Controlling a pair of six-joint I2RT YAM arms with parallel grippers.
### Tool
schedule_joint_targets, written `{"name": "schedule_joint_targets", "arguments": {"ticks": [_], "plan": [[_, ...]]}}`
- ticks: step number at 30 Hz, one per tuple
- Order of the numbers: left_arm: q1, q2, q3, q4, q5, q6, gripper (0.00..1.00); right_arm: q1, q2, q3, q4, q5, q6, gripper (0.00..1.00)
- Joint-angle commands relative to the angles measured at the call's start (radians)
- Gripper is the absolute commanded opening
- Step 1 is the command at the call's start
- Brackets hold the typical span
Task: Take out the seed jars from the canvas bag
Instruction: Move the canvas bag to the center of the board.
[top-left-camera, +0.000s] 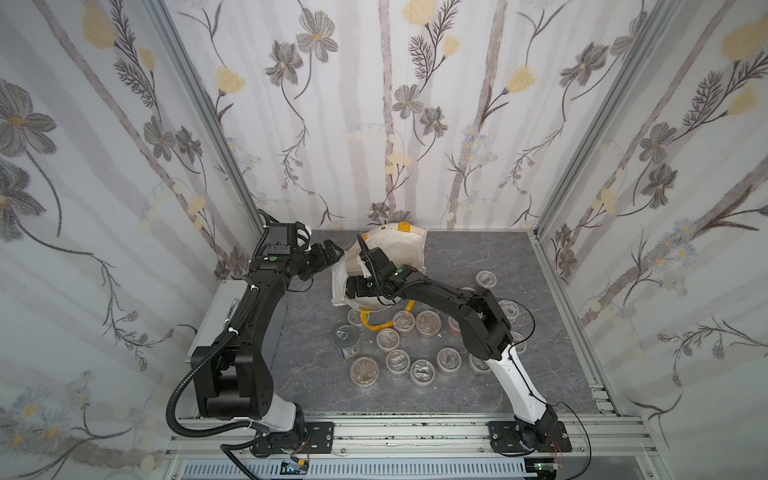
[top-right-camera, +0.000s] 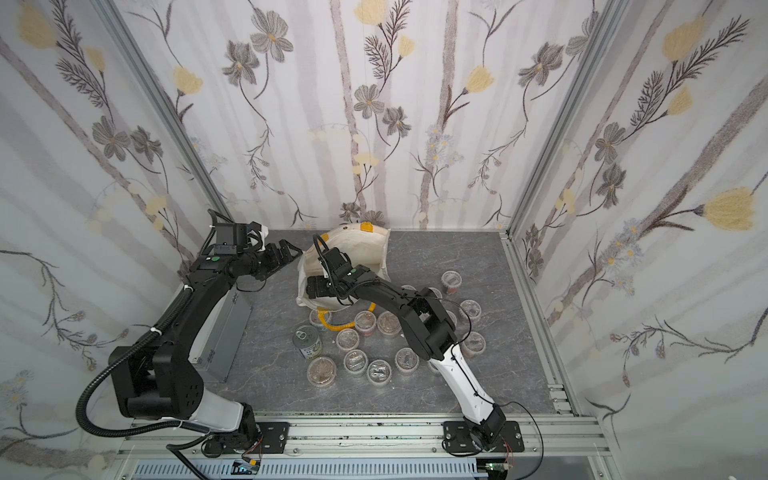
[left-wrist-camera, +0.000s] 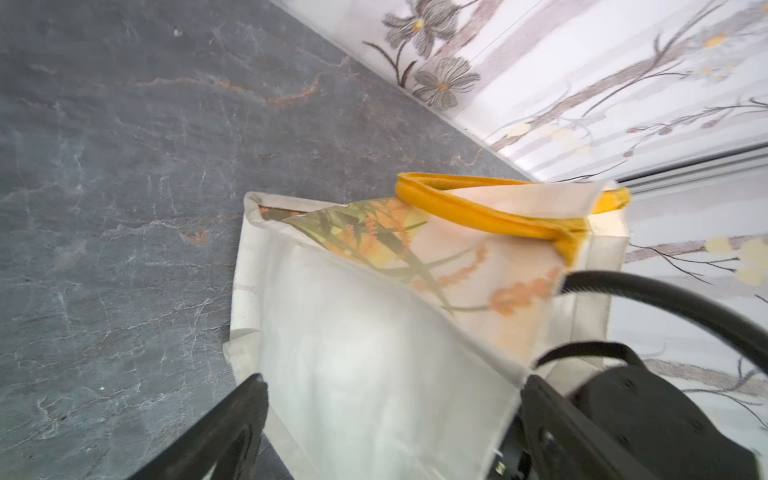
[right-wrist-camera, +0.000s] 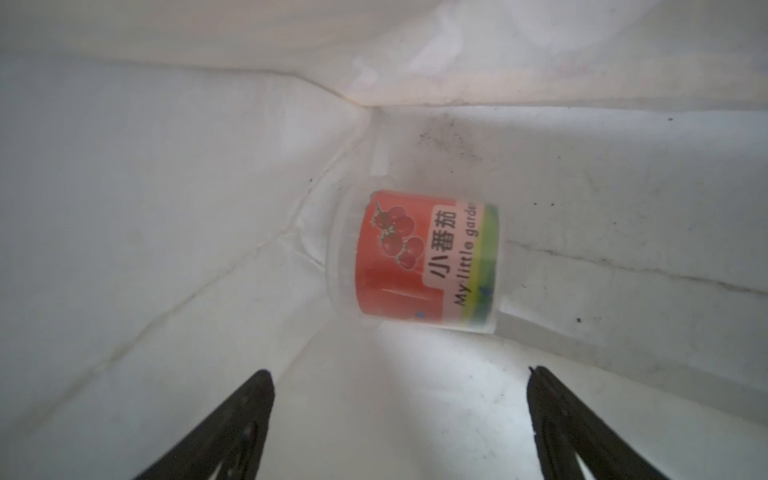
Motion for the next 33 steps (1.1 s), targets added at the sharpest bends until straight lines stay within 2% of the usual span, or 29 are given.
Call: {"name": "schedule_joint_targets", "arguments": {"ticks": [1, 4, 8, 13, 15, 16, 20, 24, 26, 29, 33], "plan": [[0.002, -0.037, 0.001, -0.027, 0.016, 0.096, 0.99, -0.011, -0.016, -0.004, 0.029, -0.035, 0.015, 0.91], [-0.009, -0.028, 0.009, -0.052, -0.023, 0.147, 0.98, -0.018, -0.029, -0.018, 0.030, -0.054, 0.011, 0.91], [-0.016, 0.033, 0.051, -0.100, -0.144, 0.150, 0.93, -0.020, -0.042, -0.035, 0.040, -0.060, 0.002, 0.92], [-0.038, 0.122, 0.127, -0.104, -0.160, 0.145, 0.89, -0.019, -0.053, -0.039, 0.037, -0.050, -0.008, 0.92], [-0.053, 0.173, 0.174, -0.101, -0.165, 0.110, 0.85, -0.021, -0.066, -0.048, 0.037, -0.031, -0.012, 0.93], [-0.059, 0.199, 0.195, -0.099, -0.155, 0.096, 0.81, -0.023, -0.071, -0.054, 0.038, -0.022, -0.013, 0.93], [-0.104, 0.309, 0.305, -0.117, -0.144, 0.075, 0.56, -0.049, -0.125, -0.118, 0.041, 0.044, -0.014, 0.95], [-0.157, 0.371, 0.371, -0.083, -0.135, 0.039, 0.16, -0.138, -0.176, -0.188, 0.003, 0.098, -0.050, 0.96], [-0.178, 0.390, 0.372, -0.012, -0.085, -0.023, 0.02, -0.176, -0.216, -0.236, 0.003, 0.119, -0.085, 0.97], [-0.233, 0.424, 0.402, 0.038, -0.060, -0.066, 0.00, -0.223, -0.265, -0.293, 0.008, 0.130, -0.123, 0.98], [-0.284, 0.445, 0.411, 0.109, -0.026, -0.088, 0.00, -0.234, -0.299, -0.332, 0.033, 0.069, -0.166, 1.00]]}}
